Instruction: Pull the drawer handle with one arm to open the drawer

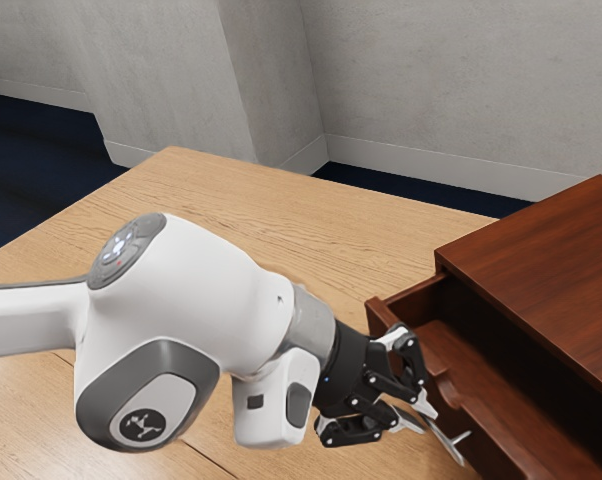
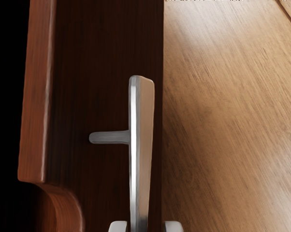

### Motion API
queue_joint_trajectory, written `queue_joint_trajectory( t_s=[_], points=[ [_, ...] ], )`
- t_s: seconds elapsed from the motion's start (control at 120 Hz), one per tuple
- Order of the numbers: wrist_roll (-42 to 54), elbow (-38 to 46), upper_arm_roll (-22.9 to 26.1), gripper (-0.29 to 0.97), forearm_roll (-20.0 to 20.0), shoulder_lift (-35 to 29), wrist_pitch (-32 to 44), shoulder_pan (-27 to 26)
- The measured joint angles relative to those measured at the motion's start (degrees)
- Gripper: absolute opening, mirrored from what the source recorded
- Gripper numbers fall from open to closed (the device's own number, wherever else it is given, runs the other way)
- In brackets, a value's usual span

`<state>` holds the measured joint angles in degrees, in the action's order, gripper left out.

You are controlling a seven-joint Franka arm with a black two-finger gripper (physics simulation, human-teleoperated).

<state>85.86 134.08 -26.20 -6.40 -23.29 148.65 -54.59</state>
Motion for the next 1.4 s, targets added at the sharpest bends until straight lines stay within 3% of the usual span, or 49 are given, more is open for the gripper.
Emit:
queue_joint_trajectory(
  t_s=[0.183,0.333,0.942,1.083,1.183,1.292,1.4],
  points=[
    [0.0,1.5,0.3,0.00,-0.8,-1.6,-0.1,0.1],
    [-0.1,3.5,3.7,-0.01,-1.3,-3.6,-0.3,4.7],
    [-0.3,8.7,8.4,0.00,-1.5,-8.8,-1.4,8.5],
    [-0.3,9.8,11.3,0.00,-1.5,-11.7,-2.6,12.6],
    [-0.1,8.7,12.3,0.17,-2.6,-14.6,-7.7,13.4],
    [0.1,4.0,15.8,0.37,-3.6,-19.2,-19.2,20.3],
    [-0.7,-4.4,14.7,0.50,-4.1,-21.1,-32.4,25.5]
  ],
)
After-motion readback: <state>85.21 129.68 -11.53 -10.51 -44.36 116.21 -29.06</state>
